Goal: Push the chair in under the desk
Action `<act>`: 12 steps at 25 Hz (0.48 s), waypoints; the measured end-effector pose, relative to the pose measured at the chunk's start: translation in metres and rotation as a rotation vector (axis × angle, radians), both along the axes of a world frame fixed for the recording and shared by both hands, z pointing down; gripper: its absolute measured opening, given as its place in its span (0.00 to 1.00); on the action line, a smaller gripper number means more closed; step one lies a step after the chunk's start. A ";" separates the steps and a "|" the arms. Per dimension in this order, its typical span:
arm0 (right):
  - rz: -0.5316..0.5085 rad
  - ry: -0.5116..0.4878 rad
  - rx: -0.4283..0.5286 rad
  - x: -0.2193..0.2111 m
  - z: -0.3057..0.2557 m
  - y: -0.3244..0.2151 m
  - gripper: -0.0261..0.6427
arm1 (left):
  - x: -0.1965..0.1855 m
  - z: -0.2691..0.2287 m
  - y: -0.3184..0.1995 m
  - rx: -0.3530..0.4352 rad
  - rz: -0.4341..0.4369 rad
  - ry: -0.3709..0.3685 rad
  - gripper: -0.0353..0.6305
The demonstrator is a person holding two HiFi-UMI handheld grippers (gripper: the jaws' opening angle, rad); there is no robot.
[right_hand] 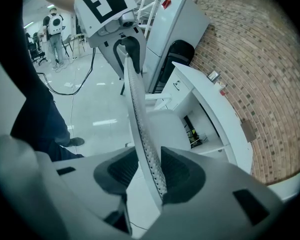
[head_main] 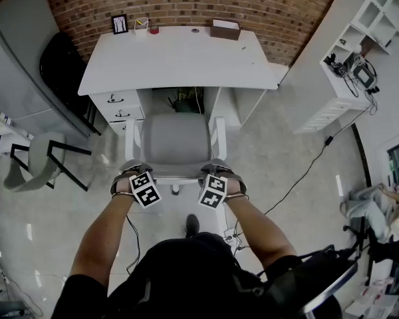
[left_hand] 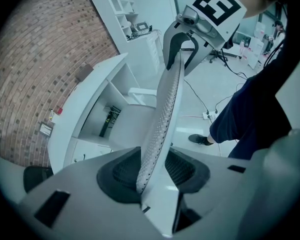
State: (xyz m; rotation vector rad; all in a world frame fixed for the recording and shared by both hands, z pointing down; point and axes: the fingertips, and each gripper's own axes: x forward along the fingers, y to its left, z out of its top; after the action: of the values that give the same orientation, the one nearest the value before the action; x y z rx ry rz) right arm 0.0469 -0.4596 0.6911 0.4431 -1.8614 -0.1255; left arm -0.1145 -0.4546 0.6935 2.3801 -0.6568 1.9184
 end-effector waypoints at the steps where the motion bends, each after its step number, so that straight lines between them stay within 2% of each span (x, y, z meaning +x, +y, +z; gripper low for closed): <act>1: -0.006 -0.001 0.005 0.001 0.000 -0.004 0.26 | 0.001 0.001 -0.004 -0.003 -0.006 -0.004 0.28; 12: -0.055 -0.007 0.008 0.016 -0.001 -0.050 0.25 | 0.015 0.002 -0.048 -0.018 -0.055 -0.043 0.29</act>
State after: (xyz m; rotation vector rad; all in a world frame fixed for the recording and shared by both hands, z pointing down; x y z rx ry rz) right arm 0.0630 -0.5096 0.6901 0.3984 -1.8807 -0.1690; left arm -0.0999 -0.5024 0.6952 2.2920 -0.6969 1.9495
